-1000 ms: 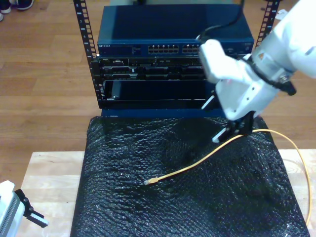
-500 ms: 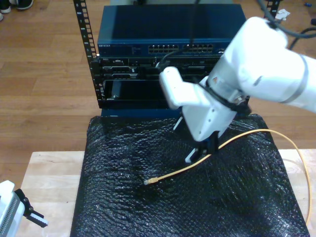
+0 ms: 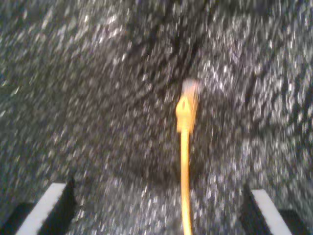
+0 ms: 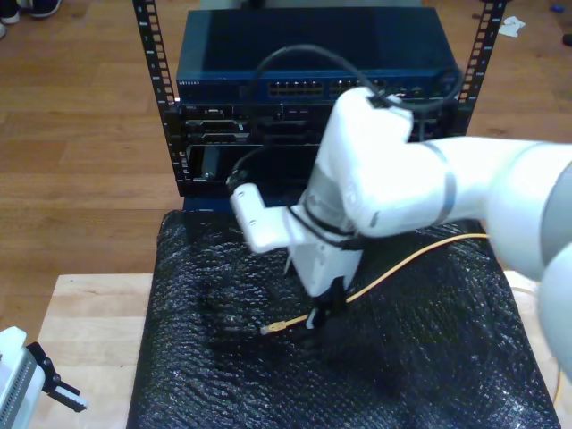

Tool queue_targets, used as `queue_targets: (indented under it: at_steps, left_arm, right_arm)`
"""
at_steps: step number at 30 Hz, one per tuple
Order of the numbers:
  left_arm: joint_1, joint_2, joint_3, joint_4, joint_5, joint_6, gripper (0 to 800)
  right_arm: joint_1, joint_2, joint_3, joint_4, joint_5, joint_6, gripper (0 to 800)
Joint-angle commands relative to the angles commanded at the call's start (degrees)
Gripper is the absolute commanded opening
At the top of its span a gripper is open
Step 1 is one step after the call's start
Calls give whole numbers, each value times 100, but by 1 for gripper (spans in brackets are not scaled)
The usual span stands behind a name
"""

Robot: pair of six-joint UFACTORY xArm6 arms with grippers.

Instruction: Grab the cable and plug it in

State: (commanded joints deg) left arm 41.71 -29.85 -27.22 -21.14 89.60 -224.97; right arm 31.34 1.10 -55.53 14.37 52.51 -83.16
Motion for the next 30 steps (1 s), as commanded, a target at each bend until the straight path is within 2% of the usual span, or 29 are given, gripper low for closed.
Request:
queue_targets:
  at_steps: [9,17,30]
  left_arm:
    - [0,0,18,0,-9,0,800]
    - [0,0,18,0,0,0,800]
    - [0,-9,18,0,0,0,800]
  right_arm:
    - [237,264,149,-756,-651,862,796]
    - [440,545,352,-844,-1064,1134,793]
    - [554,554,756,-1099,-1943,1530,779]
